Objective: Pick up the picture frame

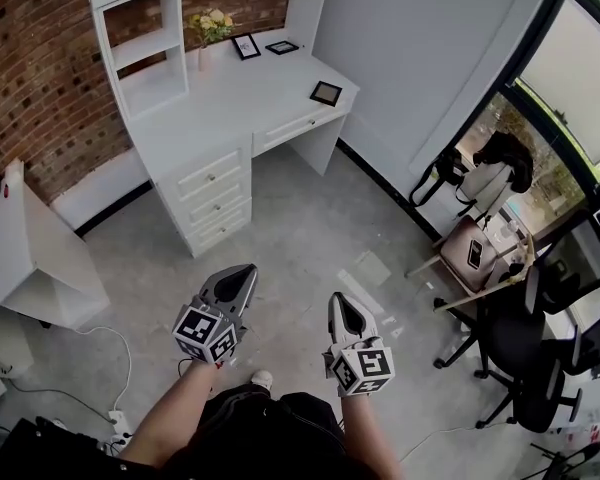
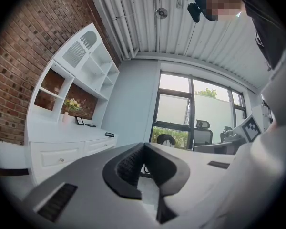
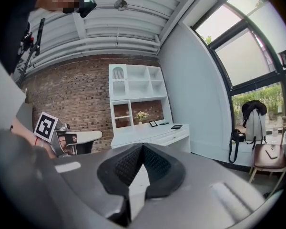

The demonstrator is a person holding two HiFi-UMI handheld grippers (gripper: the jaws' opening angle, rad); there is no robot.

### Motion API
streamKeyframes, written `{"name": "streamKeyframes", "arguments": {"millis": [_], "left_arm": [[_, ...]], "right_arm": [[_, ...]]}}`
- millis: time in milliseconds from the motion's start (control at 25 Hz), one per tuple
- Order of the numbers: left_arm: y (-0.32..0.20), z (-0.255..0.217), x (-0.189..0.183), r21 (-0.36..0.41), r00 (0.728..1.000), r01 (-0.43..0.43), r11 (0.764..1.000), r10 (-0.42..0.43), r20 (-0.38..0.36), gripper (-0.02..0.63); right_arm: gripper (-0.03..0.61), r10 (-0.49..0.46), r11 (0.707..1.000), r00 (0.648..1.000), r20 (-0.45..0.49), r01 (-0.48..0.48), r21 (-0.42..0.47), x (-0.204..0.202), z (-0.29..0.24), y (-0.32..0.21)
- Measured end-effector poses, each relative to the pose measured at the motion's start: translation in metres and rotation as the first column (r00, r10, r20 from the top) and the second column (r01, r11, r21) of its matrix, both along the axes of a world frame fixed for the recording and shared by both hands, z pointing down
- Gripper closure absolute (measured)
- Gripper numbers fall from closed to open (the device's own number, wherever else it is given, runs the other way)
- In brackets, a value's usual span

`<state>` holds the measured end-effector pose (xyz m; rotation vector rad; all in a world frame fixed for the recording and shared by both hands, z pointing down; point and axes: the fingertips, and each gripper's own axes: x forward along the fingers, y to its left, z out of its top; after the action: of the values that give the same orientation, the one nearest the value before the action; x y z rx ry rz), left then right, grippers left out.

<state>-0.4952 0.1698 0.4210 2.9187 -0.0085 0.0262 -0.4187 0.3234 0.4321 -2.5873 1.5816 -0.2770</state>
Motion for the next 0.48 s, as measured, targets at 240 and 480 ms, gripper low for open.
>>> {"name": "streamKeyframes", "arguments": {"millis": [240, 480], "left_arm": [[-0.009, 0.001, 0.022, -0.003, 1.0, -0.018, 1.0, 0.018, -0.005, 0.611], [-0.019, 0.003, 0.054, 0.009, 1.0, -0.016, 1.0, 0.016, -0.001, 0.609]], "right_arm": [[0.575, 0.023, 0.999, 1.0, 0.021, -0.023, 0.025, 0.022, 0.001, -0.007], [0.575, 0.026, 0.999, 0.999, 0.029, -0.027, 0.028, 0.059, 0.009, -0.018]]}}
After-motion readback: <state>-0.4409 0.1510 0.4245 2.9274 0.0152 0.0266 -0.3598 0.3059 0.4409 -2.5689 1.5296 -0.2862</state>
